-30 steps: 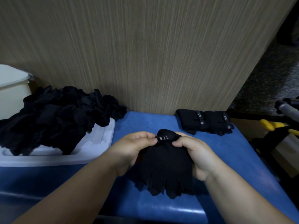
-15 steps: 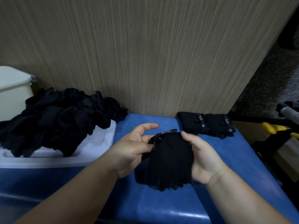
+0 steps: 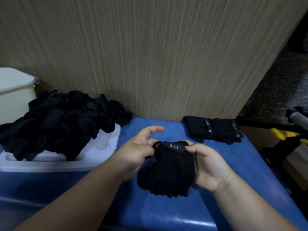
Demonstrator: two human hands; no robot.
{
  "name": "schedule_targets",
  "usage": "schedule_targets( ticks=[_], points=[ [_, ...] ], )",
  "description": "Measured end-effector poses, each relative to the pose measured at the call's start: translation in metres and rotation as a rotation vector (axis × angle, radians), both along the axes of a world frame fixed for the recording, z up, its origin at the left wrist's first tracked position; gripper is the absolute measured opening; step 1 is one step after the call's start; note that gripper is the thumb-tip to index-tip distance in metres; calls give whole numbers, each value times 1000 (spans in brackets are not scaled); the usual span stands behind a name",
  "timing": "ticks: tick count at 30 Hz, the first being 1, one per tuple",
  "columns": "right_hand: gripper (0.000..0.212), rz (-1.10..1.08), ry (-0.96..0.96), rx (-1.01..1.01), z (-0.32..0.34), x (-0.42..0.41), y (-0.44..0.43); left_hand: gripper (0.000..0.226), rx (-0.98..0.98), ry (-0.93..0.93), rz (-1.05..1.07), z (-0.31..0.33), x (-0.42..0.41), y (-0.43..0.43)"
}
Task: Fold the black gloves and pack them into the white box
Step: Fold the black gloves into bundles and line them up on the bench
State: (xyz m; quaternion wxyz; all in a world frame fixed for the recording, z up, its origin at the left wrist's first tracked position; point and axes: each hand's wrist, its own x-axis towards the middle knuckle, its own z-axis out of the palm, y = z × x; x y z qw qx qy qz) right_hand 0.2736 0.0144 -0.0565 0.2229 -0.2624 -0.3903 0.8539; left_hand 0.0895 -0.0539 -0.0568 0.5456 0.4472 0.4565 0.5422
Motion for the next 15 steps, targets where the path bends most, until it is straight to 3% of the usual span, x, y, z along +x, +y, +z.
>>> schedule_targets(
  ticks=[3, 7, 11, 15],
  points=[
    [14, -70, -60, 56, 3, 0, -1, 51, -48, 19, 65, 1, 1, 1],
    [19, -115, -92, 145, 2, -2, -2, 20, -210, 53, 124, -8, 1, 5],
    [24, -174, -178, 254, 0, -4, -2, 58, -302, 114, -7, -14, -5, 6],
    [22, -213, -201, 284, -2, -4, 0, 25, -245, 175, 50, -9, 0, 4]
  ],
)
